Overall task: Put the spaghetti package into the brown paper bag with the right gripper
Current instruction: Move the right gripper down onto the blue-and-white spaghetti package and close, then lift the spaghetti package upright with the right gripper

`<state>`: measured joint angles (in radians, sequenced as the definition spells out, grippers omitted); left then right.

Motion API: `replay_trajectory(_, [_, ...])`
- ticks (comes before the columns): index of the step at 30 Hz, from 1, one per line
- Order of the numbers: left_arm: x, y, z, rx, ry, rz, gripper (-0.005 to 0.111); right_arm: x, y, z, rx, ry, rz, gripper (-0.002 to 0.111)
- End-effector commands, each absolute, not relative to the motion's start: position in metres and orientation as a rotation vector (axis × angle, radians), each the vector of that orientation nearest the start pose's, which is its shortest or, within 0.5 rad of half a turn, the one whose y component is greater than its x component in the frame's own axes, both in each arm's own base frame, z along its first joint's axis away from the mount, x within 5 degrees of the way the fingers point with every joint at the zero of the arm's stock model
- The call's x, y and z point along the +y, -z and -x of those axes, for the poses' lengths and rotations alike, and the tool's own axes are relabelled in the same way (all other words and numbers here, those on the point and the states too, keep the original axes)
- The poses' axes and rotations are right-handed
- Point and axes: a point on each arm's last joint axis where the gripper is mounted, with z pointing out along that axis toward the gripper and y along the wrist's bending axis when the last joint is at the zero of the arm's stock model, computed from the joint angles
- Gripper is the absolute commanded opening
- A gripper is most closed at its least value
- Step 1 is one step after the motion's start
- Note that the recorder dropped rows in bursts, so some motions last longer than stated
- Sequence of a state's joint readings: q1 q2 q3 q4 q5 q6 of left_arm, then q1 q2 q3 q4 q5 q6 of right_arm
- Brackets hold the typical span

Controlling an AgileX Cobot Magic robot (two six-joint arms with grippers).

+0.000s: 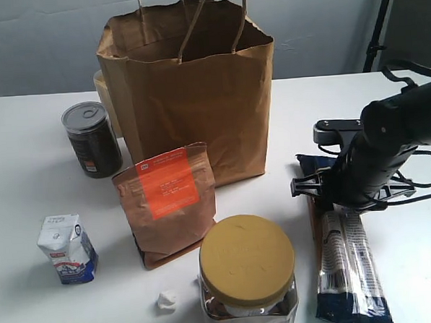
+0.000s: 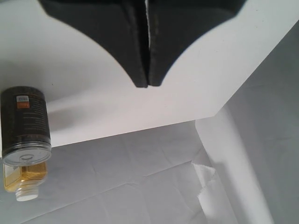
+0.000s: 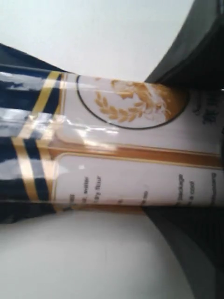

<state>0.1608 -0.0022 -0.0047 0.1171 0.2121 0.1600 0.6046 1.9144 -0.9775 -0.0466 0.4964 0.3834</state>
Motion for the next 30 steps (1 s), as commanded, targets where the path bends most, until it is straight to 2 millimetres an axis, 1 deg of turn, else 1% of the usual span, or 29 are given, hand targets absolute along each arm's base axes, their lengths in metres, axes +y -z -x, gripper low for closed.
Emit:
replay_trajectory(1, [0.011, -0.194, -0.055, 1.702, -0.338, -0.074, 0.000, 0.186, -0.105, -0.263, 2.885, -0.182, 0.331, 0.000])
replay_trajectory(3, [0.011, -0.194, -0.055, 1.702, -0.338, -0.074, 0.000, 0.183, -0.112, -0.258, 2.813, -0.243, 0.283, 0.000])
replay_trajectory(7, [0.011, -0.194, -0.055, 1.702, -0.338, -0.074, 0.000, 0.174, -0.134, -0.245, 2.656, -0.349, 0.264, 0.000])
replay_trajectory(13, [0.011, -0.194, -0.055, 1.702, -0.338, -0.074, 0.000, 0.159, -0.180, -0.224, 2.460, -0.457, 0.256, 0.000])
replay_trajectory(19, [0.011, -0.194, -0.055, 1.702, -0.338, -0.074, 0.000, 0.147, -0.237, -0.208, 2.223, -0.518, 0.318, 0.000])
replay_trajectory(20, [0.011, -0.194, -0.055, 1.702, -0.338, -0.074, 0.000, 0.144, -0.251, -0.203, 2.159, -0.539, 0.319, 0.000])
replay_trajectory(21, [0.011, -0.194, -0.055, 1.702, -0.338, -0.074, 0.000, 0.142, -0.260, -0.200, 2.113, -0.553, 0.321, 0.000])
replay_trajectory(25, [0.011, -0.194, -0.055, 1.702, -0.338, -0.074, 0.000, 0.131, -0.300, -0.184, 1.906, -0.632, 0.300, 0.000])
replay_trajectory(26, [0.011, -0.194, -0.055, 1.702, -0.338, -0.074, 0.000, 0.128, -0.313, -0.180, 1.848, -0.652, 0.292, 0.000])
replay_trajectory(30, [0.011, -0.194, -0.055, 1.702, -0.338, -0.074, 0.000, 0.124, -0.351, -0.172, 1.668, -0.718, 0.266, 0.000])
